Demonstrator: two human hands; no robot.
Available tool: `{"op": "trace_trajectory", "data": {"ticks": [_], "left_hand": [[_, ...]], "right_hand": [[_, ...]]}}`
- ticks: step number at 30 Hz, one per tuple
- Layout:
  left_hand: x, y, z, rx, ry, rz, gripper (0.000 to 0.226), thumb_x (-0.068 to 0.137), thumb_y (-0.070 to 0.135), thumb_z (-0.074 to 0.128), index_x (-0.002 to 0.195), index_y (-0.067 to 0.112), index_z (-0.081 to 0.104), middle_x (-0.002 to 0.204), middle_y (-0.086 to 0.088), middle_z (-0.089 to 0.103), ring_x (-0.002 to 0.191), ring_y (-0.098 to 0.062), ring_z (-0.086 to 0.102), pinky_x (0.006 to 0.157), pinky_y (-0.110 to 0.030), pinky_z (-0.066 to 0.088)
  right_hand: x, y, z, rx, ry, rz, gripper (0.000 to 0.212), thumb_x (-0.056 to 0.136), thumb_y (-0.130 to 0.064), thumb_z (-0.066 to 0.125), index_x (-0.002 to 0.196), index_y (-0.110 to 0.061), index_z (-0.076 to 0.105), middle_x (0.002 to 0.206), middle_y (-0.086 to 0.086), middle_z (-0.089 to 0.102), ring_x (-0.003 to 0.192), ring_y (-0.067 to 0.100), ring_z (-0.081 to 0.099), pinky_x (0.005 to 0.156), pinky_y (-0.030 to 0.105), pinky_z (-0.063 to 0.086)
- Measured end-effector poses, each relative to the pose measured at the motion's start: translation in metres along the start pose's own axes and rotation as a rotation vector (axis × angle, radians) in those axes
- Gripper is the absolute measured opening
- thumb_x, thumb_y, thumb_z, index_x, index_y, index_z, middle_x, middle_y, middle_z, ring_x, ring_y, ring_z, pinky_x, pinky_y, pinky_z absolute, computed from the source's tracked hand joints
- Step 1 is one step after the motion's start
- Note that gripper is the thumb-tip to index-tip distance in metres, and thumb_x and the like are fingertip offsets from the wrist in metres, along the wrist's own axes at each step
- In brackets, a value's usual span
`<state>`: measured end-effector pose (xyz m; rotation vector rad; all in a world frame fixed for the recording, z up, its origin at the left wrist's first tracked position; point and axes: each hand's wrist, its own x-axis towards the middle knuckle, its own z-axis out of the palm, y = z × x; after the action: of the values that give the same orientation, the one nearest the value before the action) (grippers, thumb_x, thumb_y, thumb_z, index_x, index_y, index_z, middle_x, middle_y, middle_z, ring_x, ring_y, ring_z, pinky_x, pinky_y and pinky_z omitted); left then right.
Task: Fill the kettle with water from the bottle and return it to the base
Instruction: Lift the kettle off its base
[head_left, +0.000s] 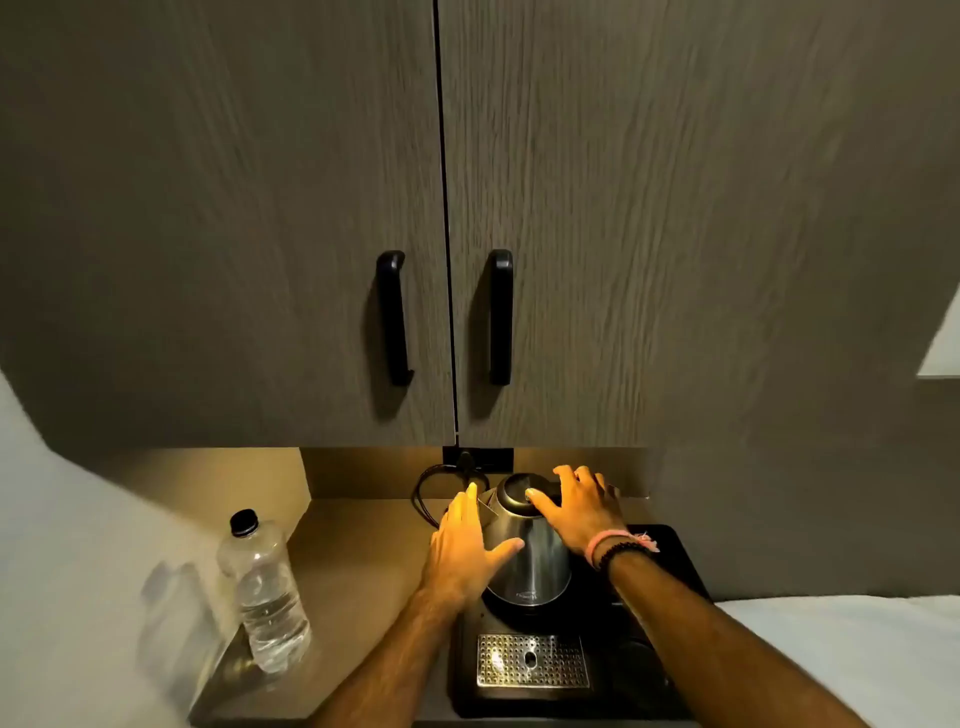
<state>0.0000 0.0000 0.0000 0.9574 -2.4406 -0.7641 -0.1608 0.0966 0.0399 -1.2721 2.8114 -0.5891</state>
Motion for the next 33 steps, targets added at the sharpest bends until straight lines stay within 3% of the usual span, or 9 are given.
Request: {"op": "trace_trajectory", "data": {"ticks": [3,8,12,17,19,22,28,31,33], "left_hand": [[0.017,0.001,0.009,-0.173,-0.032,-0.140,0.128,0.064,0.069,0.076,0.156,0.016,0.005,0.159,-0.008,0.026,0.144,-0.025,0.029,0.111,-0.042,0.036],[0.031,-0.002,0.029,-0.345,-0.081,-0.260,0.148,0.044,0.073,0.084,0.156,0.019,0.003,0.160,-0.008,0.025,0.145,-0.027,0.026,0.113,-0.046,0.035],[0.033,-0.003,0.043,-0.434,-0.045,-0.286,0.146,0.036,0.073,0.085,0.154,0.020,0.017,0.151,-0.005,0.042,0.137,-0.025,0.041,0.107,-0.045,0.043],[0.031,-0.003,0.049,-0.501,-0.012,-0.311,0.129,0.039,0.064,0.088,0.144,0.021,0.028,0.138,-0.005,0.053,0.124,-0.023,0.051,0.098,-0.042,0.050],[0.032,-0.003,0.049,-0.526,-0.022,-0.328,0.131,0.038,0.062,0.090,0.145,0.022,0.026,0.140,-0.005,0.051,0.124,-0.024,0.050,0.097,-0.041,0.050],[0.032,-0.002,0.049,-0.552,-0.032,-0.333,0.144,0.031,0.065,0.092,0.148,0.025,0.018,0.144,-0.005,0.046,0.129,-0.025,0.047,0.102,-0.043,0.047],[0.030,0.000,0.054,-0.554,-0.021,-0.320,0.139,0.031,0.063,0.092,0.143,0.031,0.014,0.141,-0.004,0.045,0.128,-0.026,0.045,0.102,-0.043,0.045],[0.030,-0.003,0.054,-0.559,0.022,-0.306,0.130,0.032,0.063,0.091,0.136,0.035,0.019,0.135,0.000,0.049,0.124,-0.023,0.049,0.100,-0.041,0.047],[0.029,0.003,0.053,-0.559,0.037,-0.300,0.132,0.031,0.065,0.091,0.138,0.032,0.021,0.135,-0.001,0.050,0.123,-0.024,0.050,0.100,-0.044,0.048]], "right_hand": [[0.023,-0.003,0.006,0.127,-0.128,0.124,0.080,0.078,-0.076,0.048,0.131,-0.017,0.049,0.136,0.012,0.051,0.126,0.032,0.044,0.103,0.049,0.041],[0.045,-0.003,0.018,0.099,-0.248,0.194,0.097,0.065,-0.085,0.052,0.130,-0.013,0.053,0.142,0.017,0.044,0.131,0.037,0.038,0.102,0.054,0.041],[0.051,-0.002,0.023,0.139,-0.205,0.150,0.070,0.071,-0.072,0.058,0.106,-0.012,0.061,0.127,0.013,0.051,0.115,0.033,0.047,0.092,0.047,0.046],[0.048,0.002,0.022,0.254,-0.121,0.132,0.056,0.083,-0.062,0.051,0.084,-0.009,0.066,0.098,0.012,0.062,0.088,0.027,0.056,0.074,0.034,0.042],[0.049,0.003,0.016,0.329,-0.153,0.158,0.056,0.094,-0.052,0.041,0.092,-0.004,0.069,0.098,0.019,0.067,0.088,0.033,0.058,0.073,0.032,0.037],[0.054,0.023,0.013,0.518,-0.176,0.225,0.045,0.104,-0.030,0.029,0.122,-0.001,0.057,0.123,0.023,0.061,0.112,0.039,0.055,0.085,0.036,0.036],[0.044,0.043,0.019,0.596,-0.214,0.248,0.033,0.102,-0.034,0.033,0.091,-0.021,0.060,0.095,0.001,0.058,0.085,0.021,0.051,0.082,0.034,0.036],[0.048,0.039,0.019,0.629,-0.221,0.238,0.031,0.103,-0.032,0.032,0.109,-0.018,0.059,0.105,0.002,0.054,0.092,0.021,0.049,0.079,0.032,0.036],[0.048,0.040,0.014,0.714,-0.191,0.188,0.028,0.103,-0.036,0.034,0.120,-0.026,0.053,0.115,0.000,0.052,0.103,0.021,0.049,0.089,0.037,0.036]]}}
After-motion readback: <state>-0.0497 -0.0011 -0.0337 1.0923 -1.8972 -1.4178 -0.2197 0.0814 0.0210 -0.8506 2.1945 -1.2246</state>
